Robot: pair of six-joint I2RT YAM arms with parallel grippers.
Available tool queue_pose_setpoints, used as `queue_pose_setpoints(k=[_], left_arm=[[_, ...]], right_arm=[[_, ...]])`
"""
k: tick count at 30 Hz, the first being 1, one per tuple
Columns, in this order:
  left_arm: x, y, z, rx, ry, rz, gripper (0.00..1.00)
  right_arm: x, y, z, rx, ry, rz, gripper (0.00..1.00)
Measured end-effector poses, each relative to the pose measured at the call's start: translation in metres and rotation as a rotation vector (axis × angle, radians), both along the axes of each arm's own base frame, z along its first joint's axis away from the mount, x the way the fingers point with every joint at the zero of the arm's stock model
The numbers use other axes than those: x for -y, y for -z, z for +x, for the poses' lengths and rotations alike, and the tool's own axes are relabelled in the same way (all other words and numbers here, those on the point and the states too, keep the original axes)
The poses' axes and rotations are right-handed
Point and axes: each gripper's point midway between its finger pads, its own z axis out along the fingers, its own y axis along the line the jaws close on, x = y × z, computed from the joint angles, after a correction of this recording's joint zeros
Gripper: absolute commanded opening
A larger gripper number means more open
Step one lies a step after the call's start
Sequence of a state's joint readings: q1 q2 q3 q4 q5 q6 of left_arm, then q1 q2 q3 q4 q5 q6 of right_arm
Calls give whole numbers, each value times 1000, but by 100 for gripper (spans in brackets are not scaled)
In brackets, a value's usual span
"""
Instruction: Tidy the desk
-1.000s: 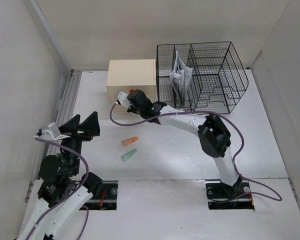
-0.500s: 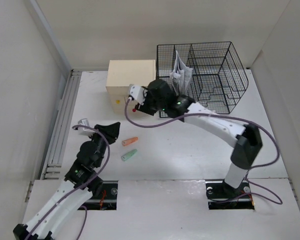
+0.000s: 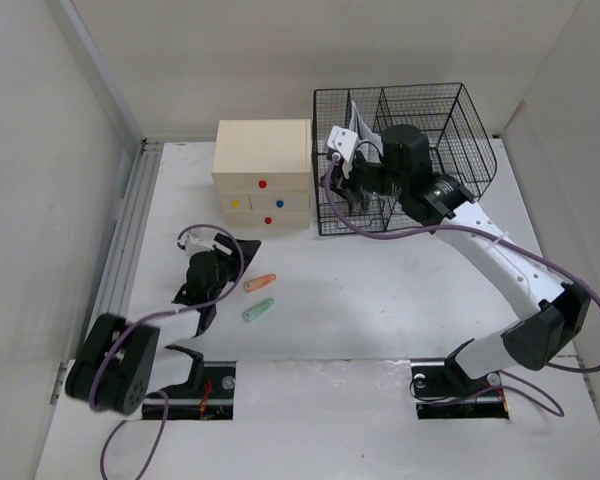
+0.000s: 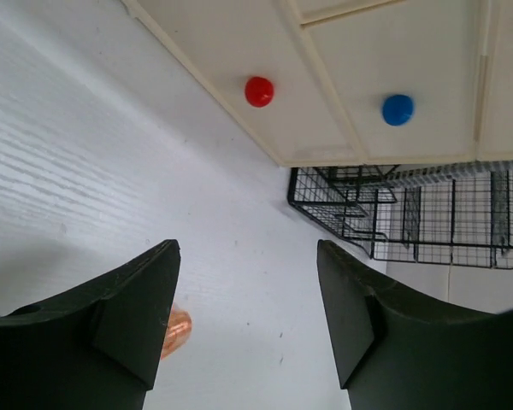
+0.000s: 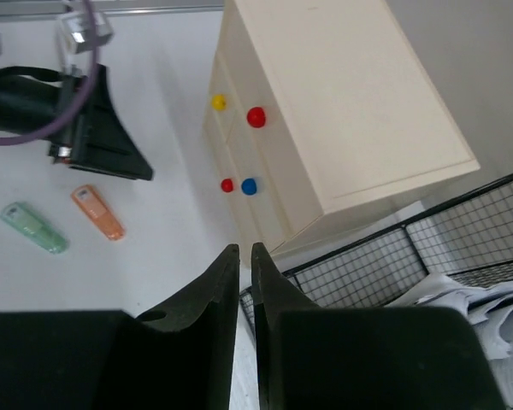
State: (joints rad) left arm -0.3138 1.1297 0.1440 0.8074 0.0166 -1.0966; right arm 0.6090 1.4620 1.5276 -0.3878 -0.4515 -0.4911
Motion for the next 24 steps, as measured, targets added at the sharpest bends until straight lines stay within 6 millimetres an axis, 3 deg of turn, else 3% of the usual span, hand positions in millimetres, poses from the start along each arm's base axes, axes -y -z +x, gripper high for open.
queue_pose_setpoints(k=[3,7,13,24], left_arm=[[7,10,17,-26,26,-21,64],[19,8,44,-7,54,-43,64],[33,8,78,23,72,-61,47],[36,24,110,2,42,-39,39]], right_arm=[[4,5,-8,-34,-25,17,17],[14,1,-10,-50,-28,49,17],[23,-8,-10,-55,-38,99,17],[34,-11,-10,-87,-39,138,17]])
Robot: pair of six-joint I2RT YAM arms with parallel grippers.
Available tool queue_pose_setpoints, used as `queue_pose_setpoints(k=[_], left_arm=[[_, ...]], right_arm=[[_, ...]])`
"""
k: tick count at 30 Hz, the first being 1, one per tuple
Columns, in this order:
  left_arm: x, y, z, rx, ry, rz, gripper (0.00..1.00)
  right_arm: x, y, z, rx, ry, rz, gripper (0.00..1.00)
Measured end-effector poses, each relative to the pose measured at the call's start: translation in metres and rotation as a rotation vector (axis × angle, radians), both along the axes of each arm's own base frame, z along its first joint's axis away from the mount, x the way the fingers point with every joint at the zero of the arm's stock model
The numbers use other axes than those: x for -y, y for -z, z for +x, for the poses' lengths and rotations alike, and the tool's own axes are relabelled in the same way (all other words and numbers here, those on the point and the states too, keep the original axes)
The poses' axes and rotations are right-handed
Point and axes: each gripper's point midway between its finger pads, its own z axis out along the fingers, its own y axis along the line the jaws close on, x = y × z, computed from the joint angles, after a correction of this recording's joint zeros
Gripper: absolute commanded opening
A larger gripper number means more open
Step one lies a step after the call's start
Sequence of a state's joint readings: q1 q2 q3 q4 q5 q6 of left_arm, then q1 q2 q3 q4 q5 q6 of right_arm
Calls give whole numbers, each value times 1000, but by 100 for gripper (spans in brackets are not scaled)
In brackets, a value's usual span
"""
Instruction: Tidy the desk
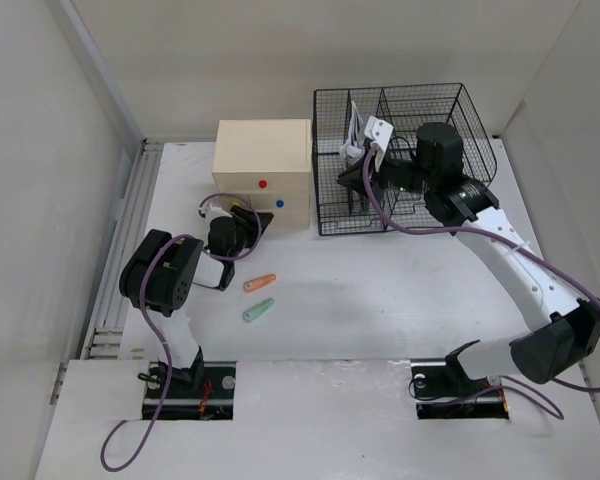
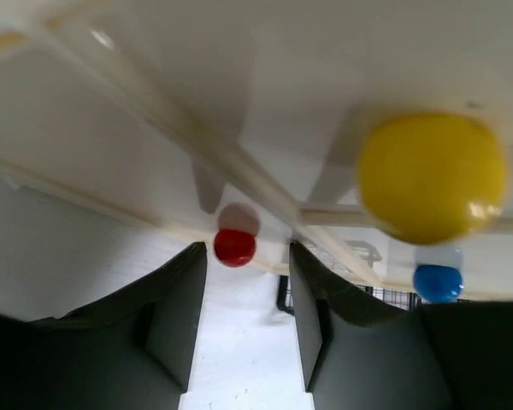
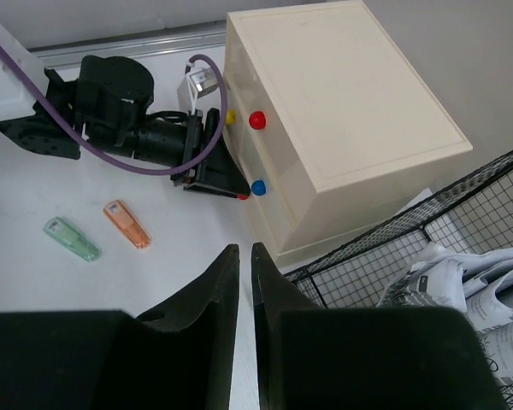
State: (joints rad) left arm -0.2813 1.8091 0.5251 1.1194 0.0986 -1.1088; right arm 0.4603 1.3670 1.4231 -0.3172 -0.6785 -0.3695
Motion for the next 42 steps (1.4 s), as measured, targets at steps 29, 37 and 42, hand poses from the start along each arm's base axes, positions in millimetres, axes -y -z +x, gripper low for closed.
queue_pose_setpoints(k=[29,37,42], left_arm=[[-8,11,-62,23,-51,-13,28],[-5,1,-82,30,-6,29,62],[11,-52,-99,161,56,74,0]], right_arm=[[-1,3,-6,-21,-54,32,22],[-3,6,-7,1,-71,12,35],[-24,37,-19,45,-176,-98,23]])
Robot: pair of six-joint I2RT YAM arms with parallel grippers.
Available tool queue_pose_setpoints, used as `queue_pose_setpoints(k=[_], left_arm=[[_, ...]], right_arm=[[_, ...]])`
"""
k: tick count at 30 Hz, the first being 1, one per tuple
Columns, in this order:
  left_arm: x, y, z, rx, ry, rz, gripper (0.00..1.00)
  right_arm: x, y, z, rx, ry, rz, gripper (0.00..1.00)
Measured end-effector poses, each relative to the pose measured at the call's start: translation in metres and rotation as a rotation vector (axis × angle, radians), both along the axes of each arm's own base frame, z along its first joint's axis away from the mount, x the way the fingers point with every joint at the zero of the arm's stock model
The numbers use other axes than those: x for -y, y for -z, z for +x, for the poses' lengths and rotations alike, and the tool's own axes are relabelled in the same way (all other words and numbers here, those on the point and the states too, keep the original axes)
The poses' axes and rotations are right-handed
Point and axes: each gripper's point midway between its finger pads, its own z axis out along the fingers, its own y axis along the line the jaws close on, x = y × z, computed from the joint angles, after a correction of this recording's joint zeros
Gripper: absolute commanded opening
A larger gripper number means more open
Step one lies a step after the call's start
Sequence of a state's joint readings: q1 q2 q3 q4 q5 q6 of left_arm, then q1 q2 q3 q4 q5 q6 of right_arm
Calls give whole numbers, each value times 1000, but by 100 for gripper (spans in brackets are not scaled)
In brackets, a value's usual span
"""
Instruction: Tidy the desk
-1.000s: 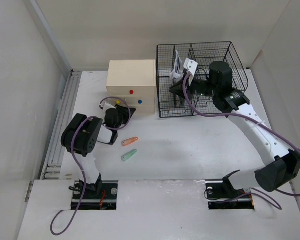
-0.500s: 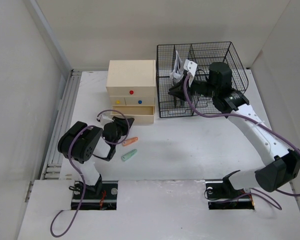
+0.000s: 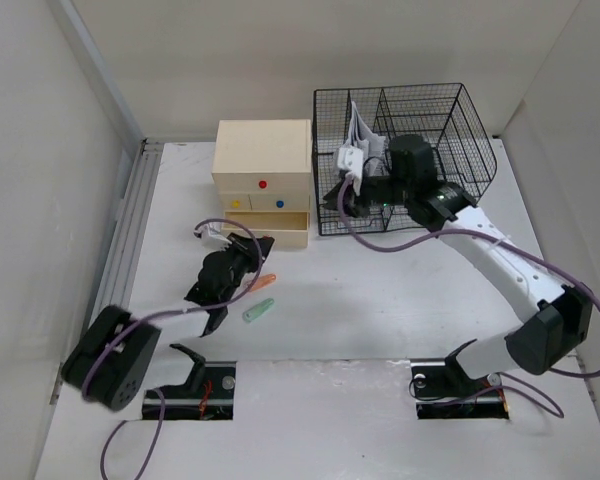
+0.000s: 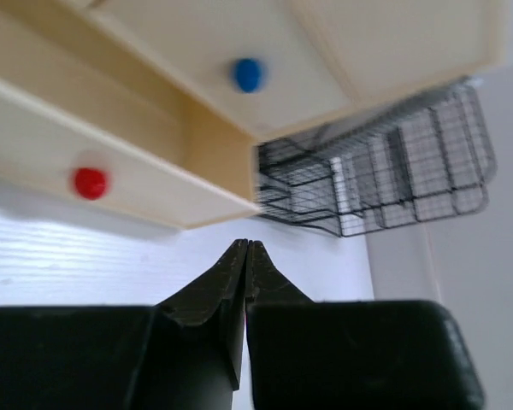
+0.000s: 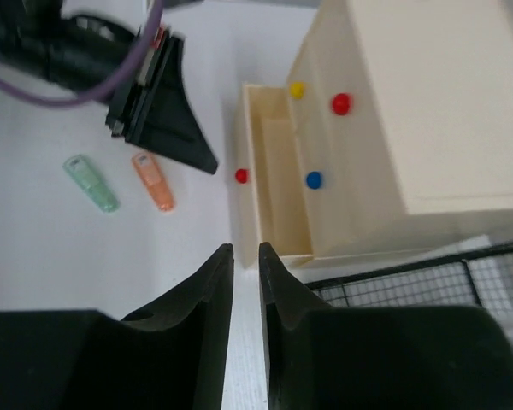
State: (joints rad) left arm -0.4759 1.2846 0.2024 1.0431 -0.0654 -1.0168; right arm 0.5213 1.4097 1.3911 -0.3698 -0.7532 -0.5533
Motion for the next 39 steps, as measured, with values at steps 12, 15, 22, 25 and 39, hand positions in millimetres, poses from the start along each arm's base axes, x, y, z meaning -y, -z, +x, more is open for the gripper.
queue_pose_setpoints(k=[12,15,22,25,39], left_arm=[[-45,-194,-76,377,-89,43,21],[-81,-250,-105,486,-159,70,69],[-99,-269,-124,567,-130,358,80],[-91,-243,-123,568,-56,491,78],[-93,-248,-159,779,17,539,46]], right_arm=[[-76,148,-50,40,-296,-422,30],[-93,177,-56,11,-347,-491,40],[-144,224,-52,-17,-411,-578,44],[-155,238,-51,-27,-417,-603,45],[-165,273,-43,-66,-405,-676,50]])
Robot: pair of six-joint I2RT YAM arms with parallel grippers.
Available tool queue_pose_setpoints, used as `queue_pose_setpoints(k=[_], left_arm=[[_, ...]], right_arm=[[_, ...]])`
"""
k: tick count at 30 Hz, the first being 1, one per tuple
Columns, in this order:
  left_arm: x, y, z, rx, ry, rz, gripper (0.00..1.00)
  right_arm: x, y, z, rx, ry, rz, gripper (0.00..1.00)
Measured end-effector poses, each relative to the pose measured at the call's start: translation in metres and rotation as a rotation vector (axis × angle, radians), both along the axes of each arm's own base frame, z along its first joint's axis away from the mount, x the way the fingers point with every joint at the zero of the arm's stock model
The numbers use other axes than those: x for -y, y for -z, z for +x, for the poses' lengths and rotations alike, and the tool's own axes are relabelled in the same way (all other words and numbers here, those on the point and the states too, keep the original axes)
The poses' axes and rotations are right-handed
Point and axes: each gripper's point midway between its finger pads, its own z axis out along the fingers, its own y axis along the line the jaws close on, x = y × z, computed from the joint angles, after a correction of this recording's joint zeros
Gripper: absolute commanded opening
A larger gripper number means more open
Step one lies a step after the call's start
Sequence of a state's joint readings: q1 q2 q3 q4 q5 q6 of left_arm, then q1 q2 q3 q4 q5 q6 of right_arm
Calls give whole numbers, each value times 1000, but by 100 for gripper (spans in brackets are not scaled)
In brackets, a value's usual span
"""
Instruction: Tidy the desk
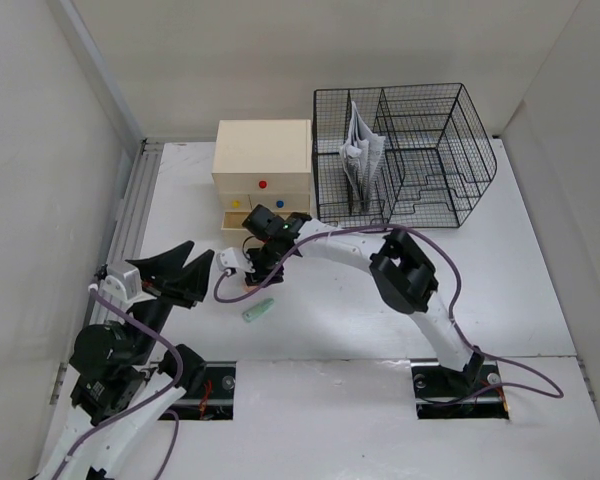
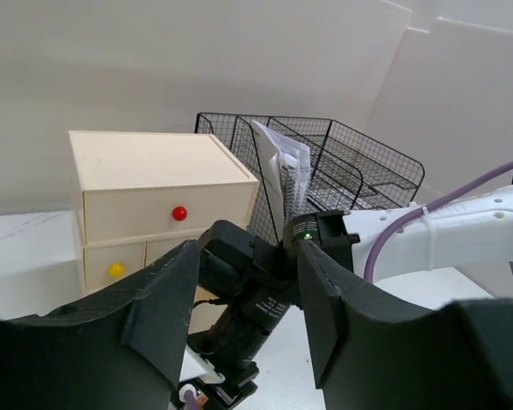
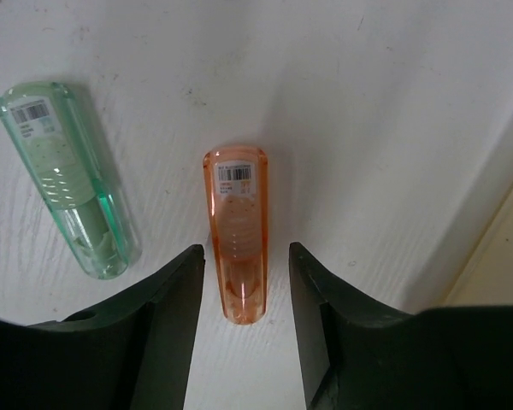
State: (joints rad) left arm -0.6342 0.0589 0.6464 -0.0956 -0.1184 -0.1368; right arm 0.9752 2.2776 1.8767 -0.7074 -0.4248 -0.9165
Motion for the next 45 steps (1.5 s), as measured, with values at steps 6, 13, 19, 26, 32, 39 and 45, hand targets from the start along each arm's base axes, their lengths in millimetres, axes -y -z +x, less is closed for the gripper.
queue_pose_setpoints(k=[6,13,19,26,32,39,45], left_arm=[[5,4,3,-15,10,16,62],[4,2,2,-8,12,11,46],[4,2,1,-5,14,10,44],[4,2,1,-5,13,10,48],[4,2,1,-6,13,10,50],[4,2,1,-6,13,9,50],[3,2,1,-7,11,8,50]], right_arm=[[-2,11,1,-14,9,-17,47],[-1,12,1,-22,21,-23,0],[4,0,11,16,105,-40,0],[7,-82,52,242,283,65,0],[18,-136,87,383,451,163,3],[40,-113,121,453,610,82,47],[52,-102,134,481,672,42,51]])
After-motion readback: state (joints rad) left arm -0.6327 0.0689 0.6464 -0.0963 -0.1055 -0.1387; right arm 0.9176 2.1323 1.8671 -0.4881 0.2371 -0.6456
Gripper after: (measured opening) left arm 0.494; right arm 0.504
